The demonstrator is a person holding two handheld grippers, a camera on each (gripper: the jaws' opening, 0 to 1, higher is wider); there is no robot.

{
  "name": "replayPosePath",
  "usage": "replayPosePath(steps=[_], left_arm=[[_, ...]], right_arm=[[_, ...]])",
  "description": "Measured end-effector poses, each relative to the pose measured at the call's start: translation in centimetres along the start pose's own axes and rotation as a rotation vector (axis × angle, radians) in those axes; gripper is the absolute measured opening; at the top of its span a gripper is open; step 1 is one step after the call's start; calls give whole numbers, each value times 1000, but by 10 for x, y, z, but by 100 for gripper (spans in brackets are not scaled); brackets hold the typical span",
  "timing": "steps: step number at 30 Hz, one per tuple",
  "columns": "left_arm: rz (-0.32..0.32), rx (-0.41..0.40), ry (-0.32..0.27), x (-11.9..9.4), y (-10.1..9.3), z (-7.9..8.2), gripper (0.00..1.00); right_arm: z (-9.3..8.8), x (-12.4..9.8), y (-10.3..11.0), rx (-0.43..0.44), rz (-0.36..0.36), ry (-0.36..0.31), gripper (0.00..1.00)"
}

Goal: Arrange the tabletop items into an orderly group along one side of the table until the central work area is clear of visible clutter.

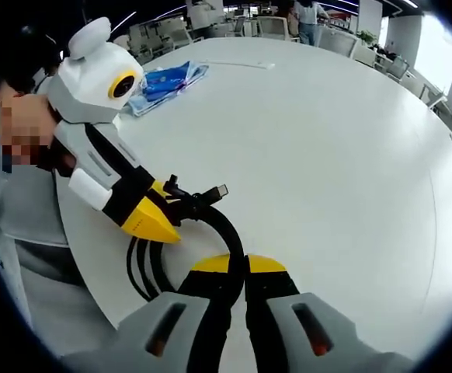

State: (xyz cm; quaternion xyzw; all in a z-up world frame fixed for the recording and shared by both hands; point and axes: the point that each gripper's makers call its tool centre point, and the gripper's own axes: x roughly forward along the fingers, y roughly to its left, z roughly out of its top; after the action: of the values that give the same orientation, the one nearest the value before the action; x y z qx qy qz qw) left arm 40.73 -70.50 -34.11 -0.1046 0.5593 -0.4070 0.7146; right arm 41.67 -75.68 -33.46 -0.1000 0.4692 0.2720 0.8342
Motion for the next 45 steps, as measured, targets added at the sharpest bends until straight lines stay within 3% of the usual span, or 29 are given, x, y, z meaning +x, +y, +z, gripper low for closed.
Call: replayPosePath(steps=[22,35,45], left_arm=[[-1,10,-16,-9,4,2,19],[-1,45,-19,-14,4,3,18],[-9,73,-15,-17,1,0,25]], right_arm=[[-6,9,-2,34,-15,1,2],[-9,11,-3,61,-32,-14,5],[1,4,-8,63,-67,-51,16]])
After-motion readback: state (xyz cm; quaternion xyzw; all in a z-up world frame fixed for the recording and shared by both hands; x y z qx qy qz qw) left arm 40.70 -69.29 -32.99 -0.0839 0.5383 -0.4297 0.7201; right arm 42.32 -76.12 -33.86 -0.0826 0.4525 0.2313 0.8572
